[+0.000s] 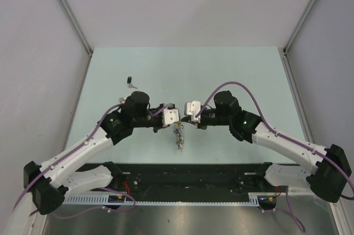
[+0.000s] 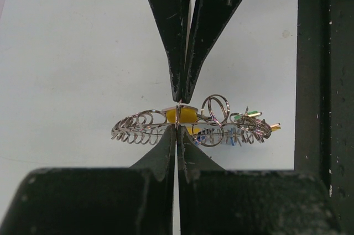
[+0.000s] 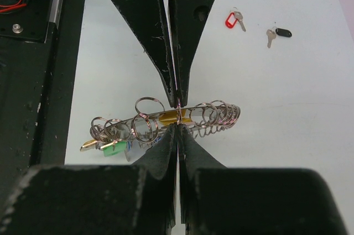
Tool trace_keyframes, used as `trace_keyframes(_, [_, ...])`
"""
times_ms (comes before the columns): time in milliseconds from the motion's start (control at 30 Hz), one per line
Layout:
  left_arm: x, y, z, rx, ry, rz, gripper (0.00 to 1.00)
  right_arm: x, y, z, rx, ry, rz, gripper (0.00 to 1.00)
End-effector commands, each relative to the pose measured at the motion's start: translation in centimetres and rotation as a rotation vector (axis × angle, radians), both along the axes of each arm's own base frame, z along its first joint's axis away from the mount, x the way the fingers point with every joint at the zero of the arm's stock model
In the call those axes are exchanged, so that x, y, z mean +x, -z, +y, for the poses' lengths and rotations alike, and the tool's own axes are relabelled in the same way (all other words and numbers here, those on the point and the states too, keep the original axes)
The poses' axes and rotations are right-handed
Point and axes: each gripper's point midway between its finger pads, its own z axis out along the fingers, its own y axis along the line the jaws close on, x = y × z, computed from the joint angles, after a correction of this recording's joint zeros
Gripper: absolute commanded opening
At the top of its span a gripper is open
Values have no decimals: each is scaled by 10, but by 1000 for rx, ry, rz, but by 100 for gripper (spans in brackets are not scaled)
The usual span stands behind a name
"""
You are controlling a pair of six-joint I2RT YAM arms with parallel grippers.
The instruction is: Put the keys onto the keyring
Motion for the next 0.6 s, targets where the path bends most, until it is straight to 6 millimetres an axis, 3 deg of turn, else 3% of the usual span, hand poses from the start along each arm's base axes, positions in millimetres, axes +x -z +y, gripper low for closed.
trace_keyframes(0, [2,-22,-11,-52,30,-53,0,-5,-45,13,107,-38,-71,0])
trace_keyframes(567, [-1,-26,-17,-78,31,-37,0,-4,-44,19,119,-38,-53,1])
